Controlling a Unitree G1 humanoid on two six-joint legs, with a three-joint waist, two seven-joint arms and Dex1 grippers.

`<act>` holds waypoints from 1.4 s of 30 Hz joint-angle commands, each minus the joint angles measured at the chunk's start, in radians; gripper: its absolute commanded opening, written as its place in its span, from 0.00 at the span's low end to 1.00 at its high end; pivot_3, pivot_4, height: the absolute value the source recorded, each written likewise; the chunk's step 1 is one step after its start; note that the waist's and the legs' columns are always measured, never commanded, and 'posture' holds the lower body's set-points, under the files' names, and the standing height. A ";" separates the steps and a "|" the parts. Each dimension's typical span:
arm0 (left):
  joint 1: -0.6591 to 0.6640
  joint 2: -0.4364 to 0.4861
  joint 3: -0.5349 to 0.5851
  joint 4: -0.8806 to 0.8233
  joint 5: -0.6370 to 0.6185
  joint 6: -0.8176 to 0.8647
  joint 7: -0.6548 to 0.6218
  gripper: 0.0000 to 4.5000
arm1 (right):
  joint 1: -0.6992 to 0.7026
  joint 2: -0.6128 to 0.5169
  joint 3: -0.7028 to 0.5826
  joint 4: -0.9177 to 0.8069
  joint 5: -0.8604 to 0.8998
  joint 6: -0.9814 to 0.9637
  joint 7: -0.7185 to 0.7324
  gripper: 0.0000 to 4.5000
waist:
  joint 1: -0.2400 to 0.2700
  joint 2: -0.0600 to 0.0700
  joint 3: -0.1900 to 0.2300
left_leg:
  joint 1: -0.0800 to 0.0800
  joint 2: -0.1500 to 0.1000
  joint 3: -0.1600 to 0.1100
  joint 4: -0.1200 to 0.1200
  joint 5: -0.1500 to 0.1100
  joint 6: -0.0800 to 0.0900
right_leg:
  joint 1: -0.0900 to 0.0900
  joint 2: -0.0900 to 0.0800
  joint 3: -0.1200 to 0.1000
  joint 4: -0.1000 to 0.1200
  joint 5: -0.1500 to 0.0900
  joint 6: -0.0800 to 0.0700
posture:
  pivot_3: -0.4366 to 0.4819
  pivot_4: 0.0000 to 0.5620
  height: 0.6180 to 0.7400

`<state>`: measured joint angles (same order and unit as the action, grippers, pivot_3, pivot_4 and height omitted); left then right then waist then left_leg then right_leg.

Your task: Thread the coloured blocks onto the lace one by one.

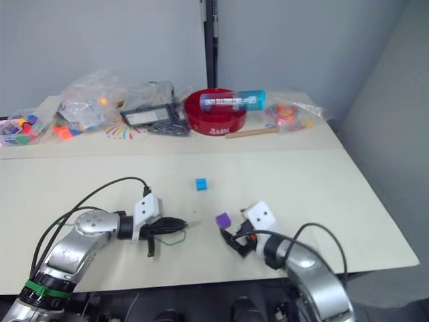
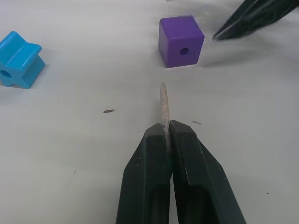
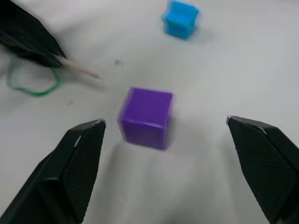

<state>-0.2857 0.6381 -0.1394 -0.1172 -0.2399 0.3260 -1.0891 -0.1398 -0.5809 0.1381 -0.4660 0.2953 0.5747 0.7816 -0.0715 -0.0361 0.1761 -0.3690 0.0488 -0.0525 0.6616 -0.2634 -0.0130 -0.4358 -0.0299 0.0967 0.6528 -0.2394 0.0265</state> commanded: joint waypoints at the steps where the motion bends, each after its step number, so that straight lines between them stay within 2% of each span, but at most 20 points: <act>1: -0.014 0.018 0.015 -0.011 -0.023 -0.017 -0.023 0.00 | -0.107 -0.073 0.010 0.135 0.042 -0.145 0.249 1.00 | 0.001 0.000 0.000 | 0.001 0.000 -0.001 0.000 0.000 0.000 | 0.002 0.001 -0.001 0.000 0.000 0.000 | 0.48 0.27 0.92; 5: 0.002 0.033 0.017 -0.048 -0.031 0.005 -0.030 0.00 | -0.329 -0.083 0.131 0.412 -0.044 -0.349 0.469 1.00 | -0.003 0.000 0.000 | 0.002 0.001 -0.001 0.000 -0.001 0.002 | 0.002 0.002 0.000 -0.001 0.000 -0.001 | 0.48 0.27 0.92; 13: 0.036 0.050 0.024 -0.106 -0.050 0.035 -0.009 0.00 | -0.570 0.025 0.241 0.831 -0.165 -0.666 0.637 1.00 | 0.008 0.000 0.000 | -0.001 0.001 -0.001 0.000 -0.001 0.002 | 0.002 -0.001 -0.001 -0.004 0.001 -0.001 | 0.48 0.27 0.92; 17: 0.048 0.057 0.028 -0.127 -0.058 0.047 0.000 0.00 | -0.634 0.070 0.253 0.966 -0.183 -0.753 0.708 1.00 | 0.009 0.000 0.000 | 0.000 0.001 -0.001 0.000 -0.001 0.002 | 0.002 -0.001 -0.002 -0.004 0.001 -0.001 | 0.48 0.27 0.92; 20: 0.060 0.063 0.031 -0.148 -0.059 0.056 0.009 0.00 | -0.646 0.082 0.238 1.026 -0.178 -0.783 0.754 0.81 | 0.009 0.000 0.000 | 0.000 0.001 -0.001 0.000 -0.001 0.002 | 0.002 -0.001 -0.002 -0.004 0.001 -0.001 | 0.48 0.27 0.92; 27: 0.060 0.062 0.019 -0.176 -0.062 0.063 0.020 0.00 | -0.584 0.095 0.193 0.985 -0.155 -0.730 0.727 0.29 | 0.009 0.000 0.000 | 0.000 0.001 -0.001 0.000 -0.001 0.002 | 0.002 -0.001 -0.002 -0.003 0.002 -0.001 | 0.48 0.27 0.92; 31: 0.038 0.048 0.004 -0.180 -0.062 0.072 0.027 0.00 | -0.493 0.103 0.175 0.859 -0.157 -0.636 0.638 0.27 | 0.009 0.000 0.000 | 0.000 0.001 -0.001 0.000 -0.001 0.002 | 0.002 -0.002 -0.002 -0.002 0.002 -0.001 | 0.48 0.27 0.92; 36: 0.000 0.021 -0.025 -0.157 -0.052 0.071 0.021 0.00 | -0.362 0.139 0.184 0.632 -0.166 -0.430 0.481 0.27 | 0.003 0.000 0.000 | 0.002 0.000 -0.001 0.000 -0.001 0.001 | 0.002 -0.001 -0.002 0.003 0.001 -0.001 | 0.48 0.27 0.92; 42: -0.016 0.031 -0.067 -0.131 -0.014 0.042 0.006 0.00 | -0.279 0.149 0.230 0.505 -0.199 -0.328 0.392 0.27 | -0.001 0.001 0.000 | 0.004 0.001 -0.002 0.000 -0.001 0.002 | 0.002 0.001 0.000 0.004 0.001 -0.001 | 0.48 0.27 0.92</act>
<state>-0.2866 0.6614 -0.1981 -0.2366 -0.2687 0.3872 -1.0742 -0.4453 -0.4411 0.3128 0.0657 0.1146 0.2197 1.1832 -0.0725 -0.0355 0.1762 -0.3649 0.0494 -0.0539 0.6618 -0.2644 -0.0114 -0.4339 -0.0289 0.0963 0.6567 -0.2383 0.0254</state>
